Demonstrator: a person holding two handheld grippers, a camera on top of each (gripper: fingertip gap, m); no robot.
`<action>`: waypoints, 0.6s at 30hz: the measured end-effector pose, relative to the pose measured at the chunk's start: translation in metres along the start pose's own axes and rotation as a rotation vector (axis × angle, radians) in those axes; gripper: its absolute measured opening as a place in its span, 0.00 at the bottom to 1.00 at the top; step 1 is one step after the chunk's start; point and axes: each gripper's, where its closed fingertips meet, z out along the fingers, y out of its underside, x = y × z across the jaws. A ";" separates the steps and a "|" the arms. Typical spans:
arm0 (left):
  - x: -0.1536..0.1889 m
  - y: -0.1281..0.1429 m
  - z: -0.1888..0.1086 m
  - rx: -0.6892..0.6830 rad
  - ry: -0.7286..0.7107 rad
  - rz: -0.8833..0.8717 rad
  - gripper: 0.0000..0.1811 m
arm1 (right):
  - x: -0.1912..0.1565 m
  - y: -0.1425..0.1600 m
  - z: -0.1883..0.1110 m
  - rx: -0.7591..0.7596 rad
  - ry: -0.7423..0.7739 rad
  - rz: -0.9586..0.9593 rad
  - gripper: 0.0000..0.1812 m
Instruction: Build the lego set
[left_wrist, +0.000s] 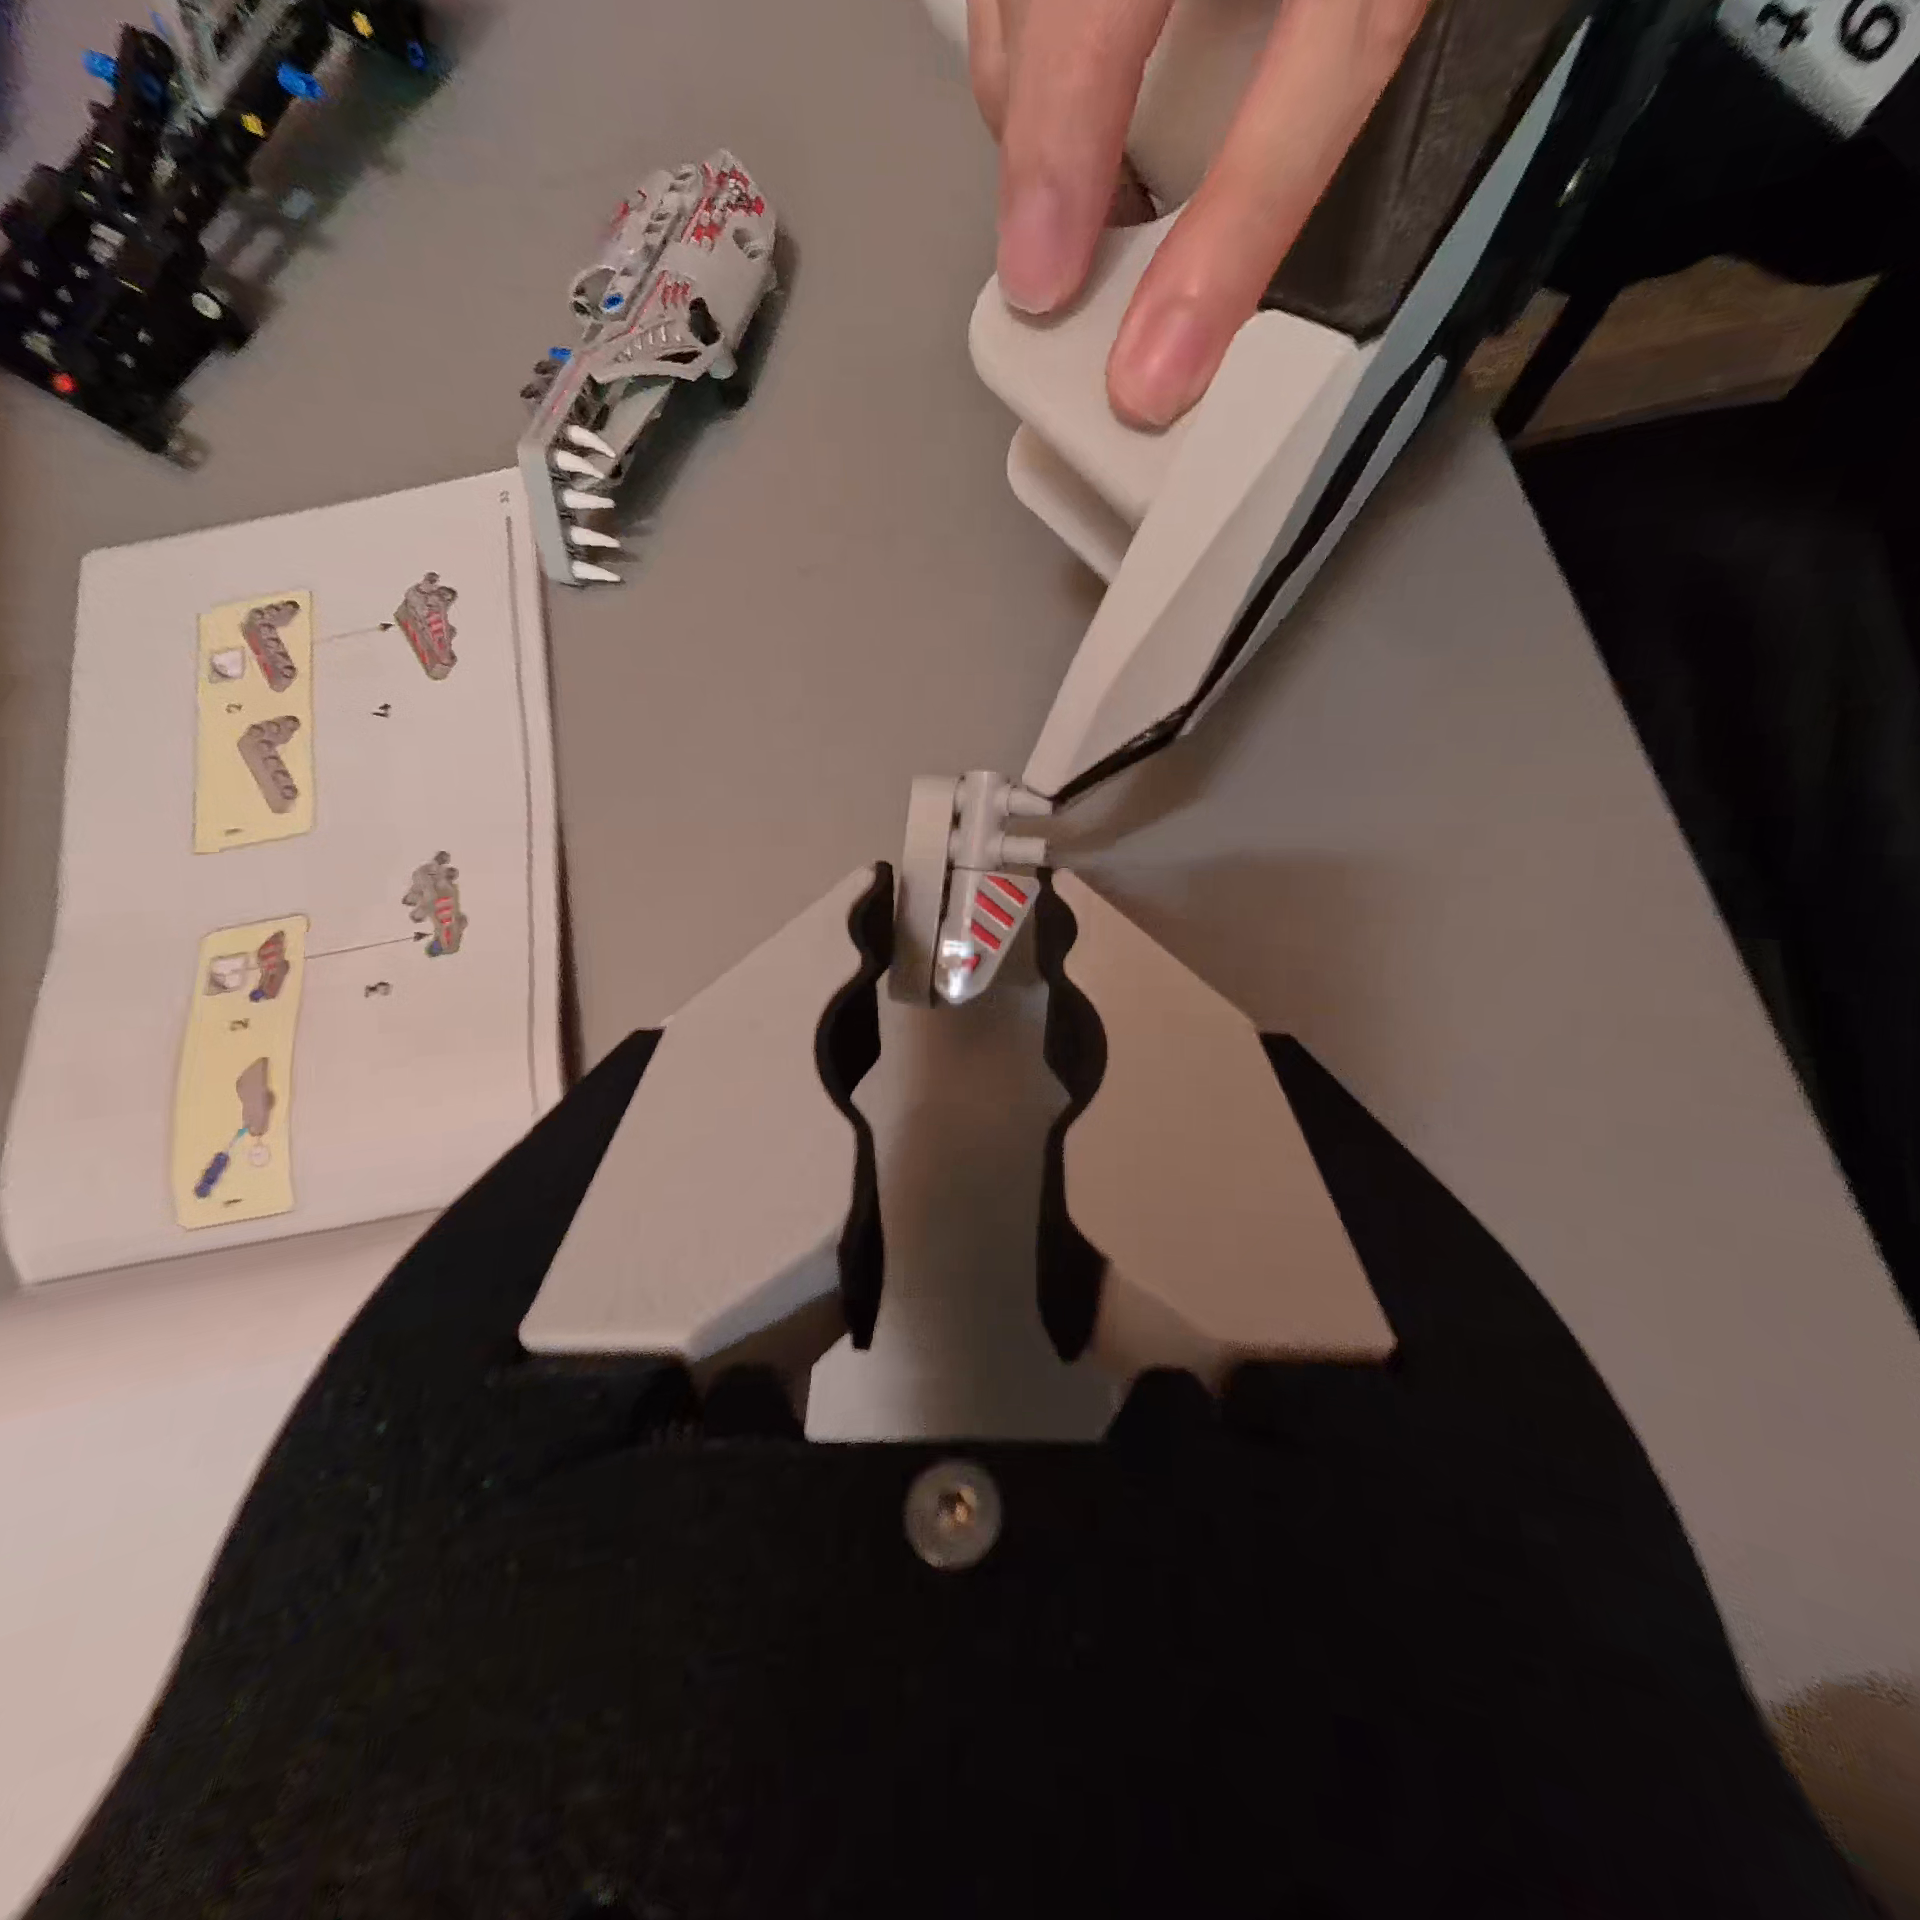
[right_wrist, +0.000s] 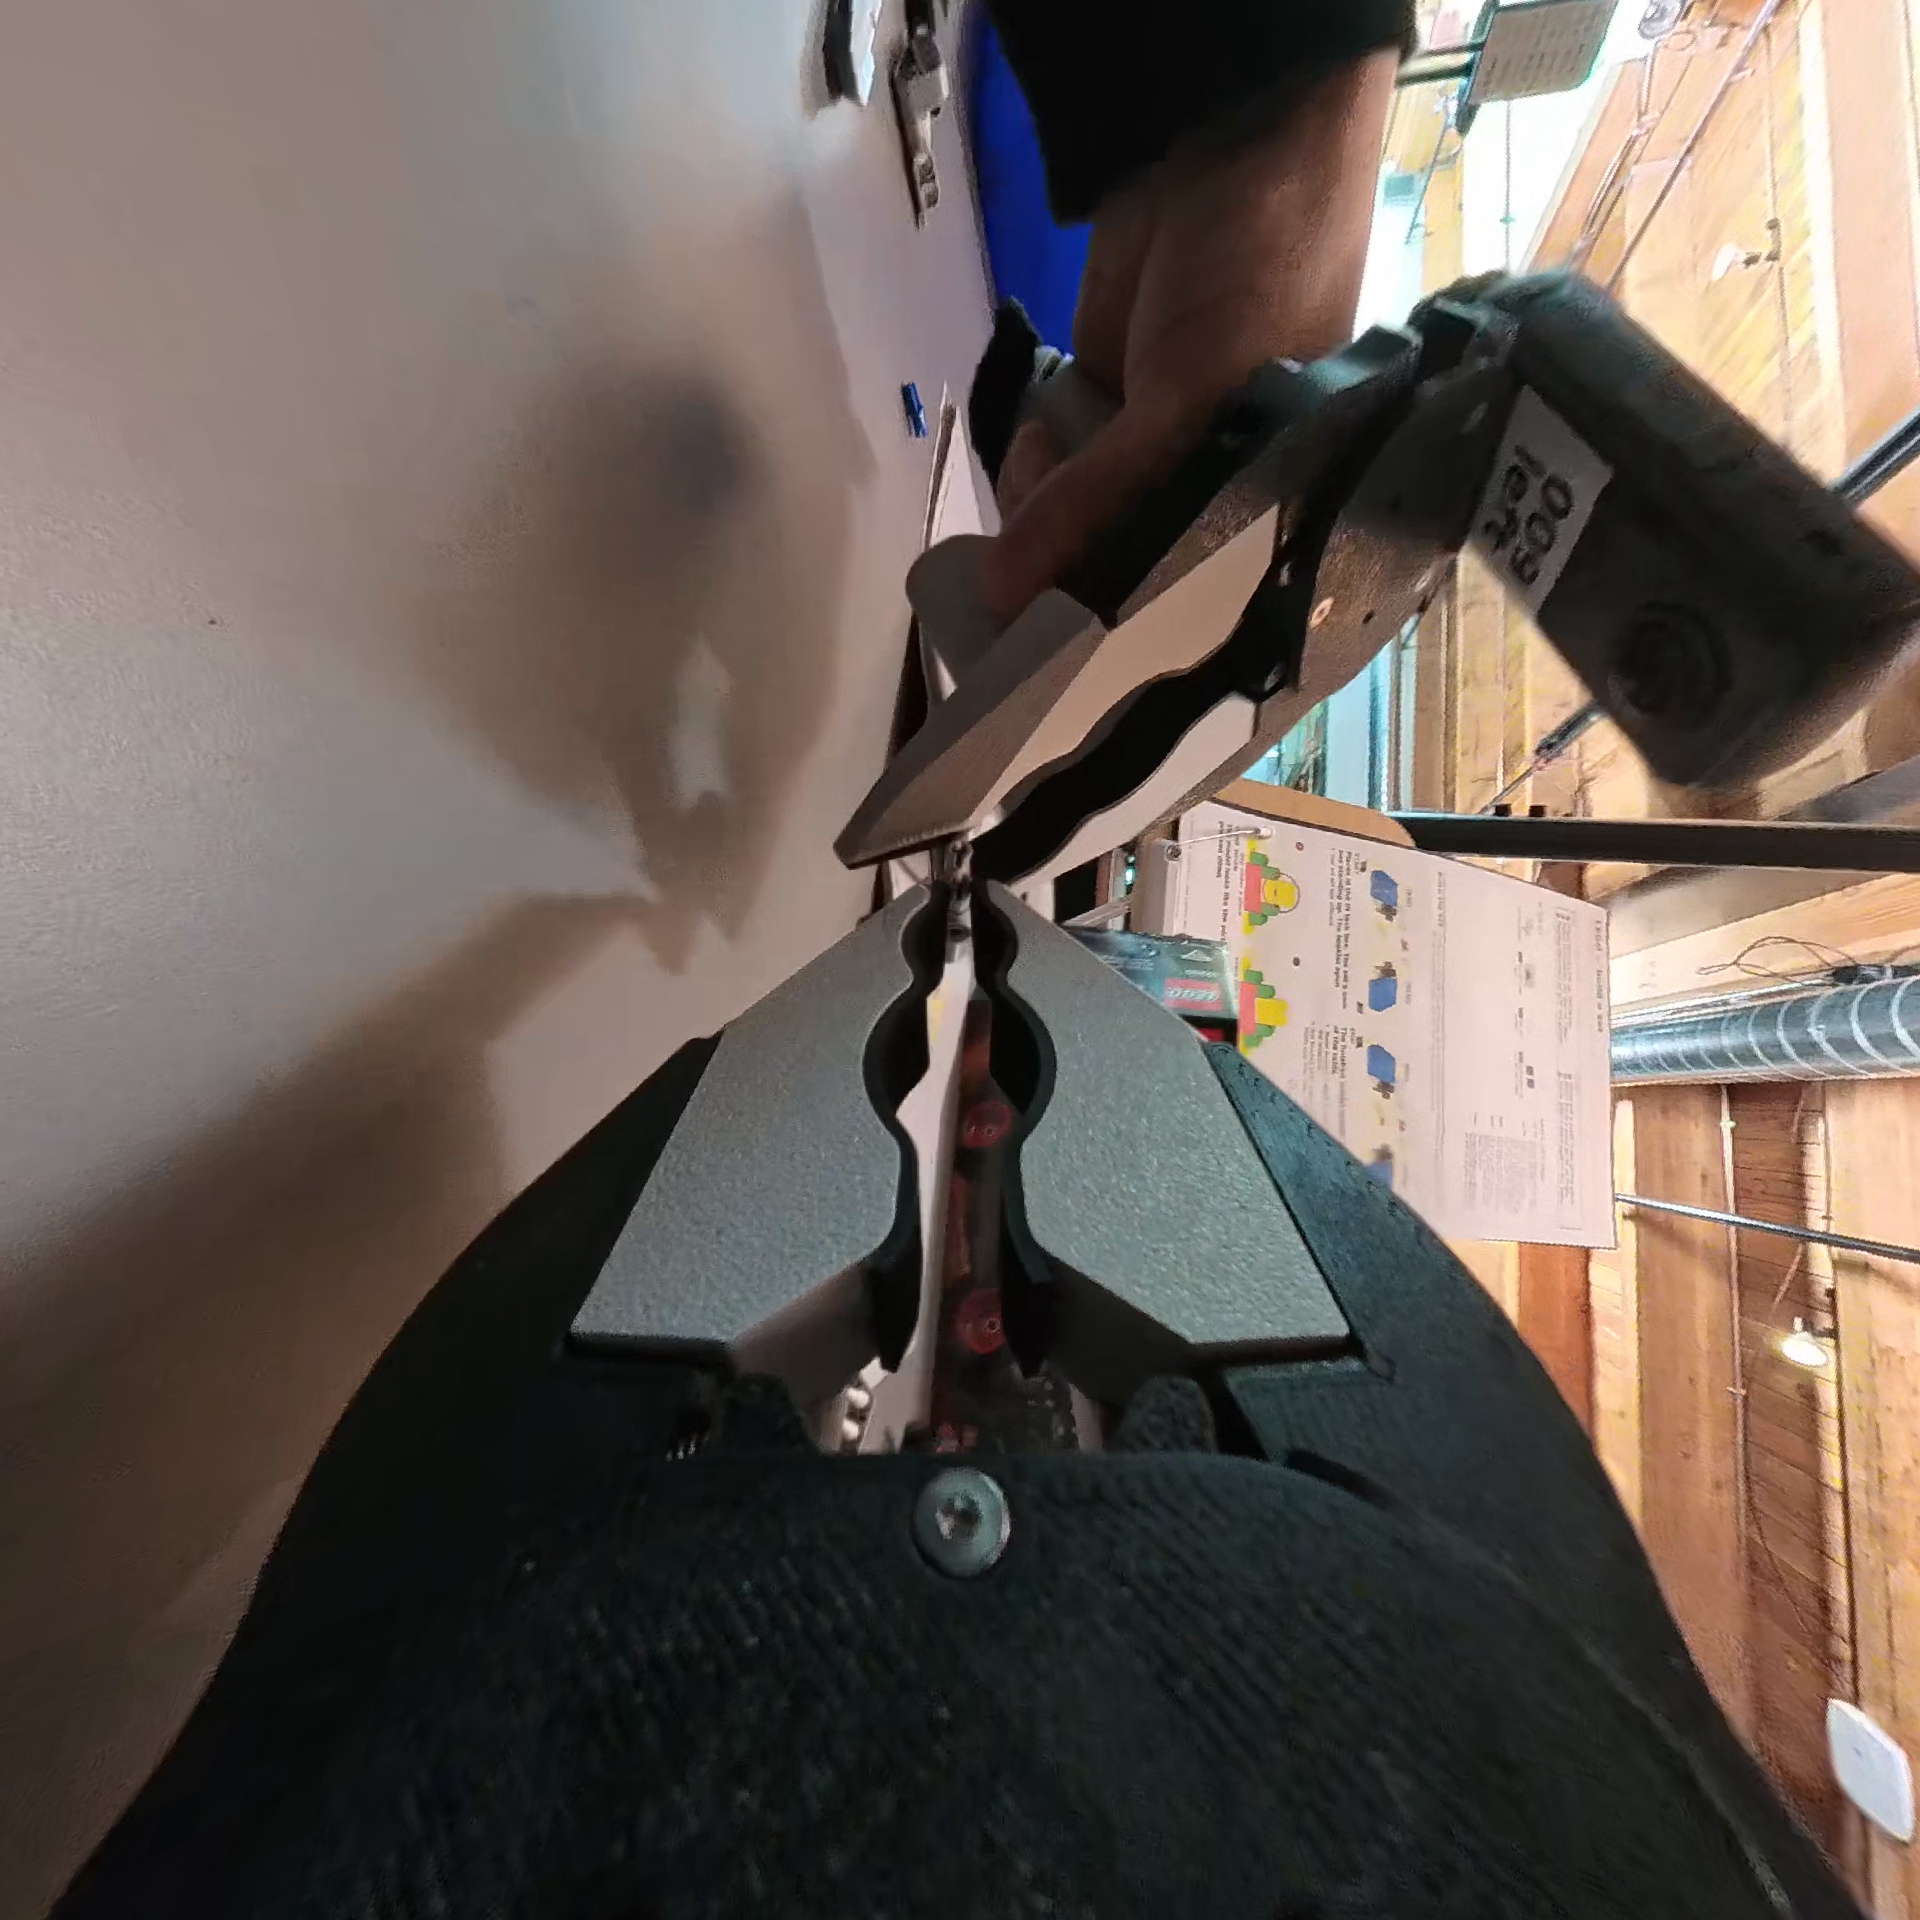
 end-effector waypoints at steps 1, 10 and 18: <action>-0.002 -0.001 0.000 0.006 -0.021 0.020 0.13 | -0.001 0.002 0.000 -0.001 -0.008 0.016 0.01; -0.010 -0.015 0.000 0.094 -0.235 0.341 0.13 | 0.009 0.017 -0.002 0.134 -0.201 1.017 0.30; -0.011 -0.027 -0.001 0.159 -0.365 0.533 0.11 | 0.009 0.023 -0.003 0.188 -0.316 1.322 0.20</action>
